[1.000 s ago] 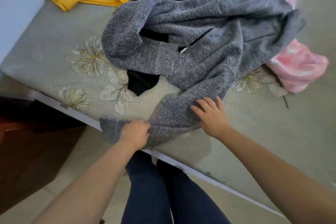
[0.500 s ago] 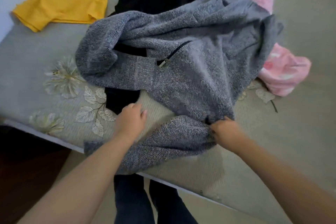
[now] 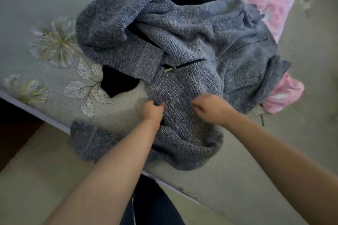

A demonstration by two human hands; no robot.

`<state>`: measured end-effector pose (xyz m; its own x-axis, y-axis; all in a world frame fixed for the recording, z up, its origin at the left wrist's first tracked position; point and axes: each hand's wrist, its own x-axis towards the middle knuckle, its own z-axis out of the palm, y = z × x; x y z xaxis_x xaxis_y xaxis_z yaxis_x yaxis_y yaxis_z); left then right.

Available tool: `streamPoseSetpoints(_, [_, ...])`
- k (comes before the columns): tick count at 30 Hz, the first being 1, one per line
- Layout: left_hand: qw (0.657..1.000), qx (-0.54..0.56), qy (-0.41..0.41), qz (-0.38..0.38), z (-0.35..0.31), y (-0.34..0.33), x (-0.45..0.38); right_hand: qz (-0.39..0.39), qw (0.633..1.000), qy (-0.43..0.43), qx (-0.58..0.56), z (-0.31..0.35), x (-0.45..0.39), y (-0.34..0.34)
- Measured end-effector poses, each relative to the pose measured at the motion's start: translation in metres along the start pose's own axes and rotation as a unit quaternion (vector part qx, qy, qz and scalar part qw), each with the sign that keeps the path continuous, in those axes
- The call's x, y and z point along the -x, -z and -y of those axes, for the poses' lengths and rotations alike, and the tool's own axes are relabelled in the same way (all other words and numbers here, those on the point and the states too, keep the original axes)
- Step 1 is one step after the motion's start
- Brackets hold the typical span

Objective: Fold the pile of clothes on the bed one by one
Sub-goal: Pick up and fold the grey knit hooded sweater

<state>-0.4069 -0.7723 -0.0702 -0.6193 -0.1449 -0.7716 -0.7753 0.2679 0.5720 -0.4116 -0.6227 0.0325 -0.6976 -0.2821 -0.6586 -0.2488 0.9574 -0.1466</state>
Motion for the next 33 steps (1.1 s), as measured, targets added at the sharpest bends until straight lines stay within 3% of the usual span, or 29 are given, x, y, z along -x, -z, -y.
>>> streamPoseSetpoints(3, [0.996,0.085,0.006,-0.032,0.005,0.011,0.002,-0.136,0.988,0.012,0.069,-0.004,-0.033,0.032])
streamPoseSetpoints(10, [0.994,0.06,-0.04,-0.082,0.066,0.123,0.033,-0.19,0.959,0.085,0.194,0.072,-0.134,0.081])
streamPoseSetpoints(14, [0.99,-0.009,-0.038,-0.132,0.071,0.163,0.031,-0.139,0.918,0.138,0.345,0.13,-0.187,0.091])
streamPoseSetpoints(18, [0.984,-0.03,-0.016,-0.175,0.055,0.172,0.017,-0.053,0.88,0.076,0.466,0.163,-0.221,0.103])
streamPoseSetpoints(20, [0.98,-0.013,-0.018,-0.198,0.038,0.173,0.011,-0.031,0.859,0.089,0.504,0.167,-0.225,0.111])
streamPoseSetpoints(23, [0.975,-0.03,-0.036,-0.215,0.01,0.175,0.005,-0.051,0.866,0.097,0.488,0.152,-0.217,0.129])
streamPoseSetpoints(26, [0.963,-0.094,-0.105,-0.228,-0.03,0.175,0.002,-0.079,0.882,0.037,0.464,0.12,-0.195,0.151])
streamPoseSetpoints(29, [0.937,-0.158,-0.207,-0.233,-0.08,0.163,-0.006,-0.113,0.895,-0.076,0.425,0.067,-0.16,0.17])
streamPoseSetpoints(33, [0.9,-0.336,-0.227,-0.159,-0.11,0.144,-0.015,-0.095,0.886,-0.273,0.362,-0.01,-0.107,0.163])
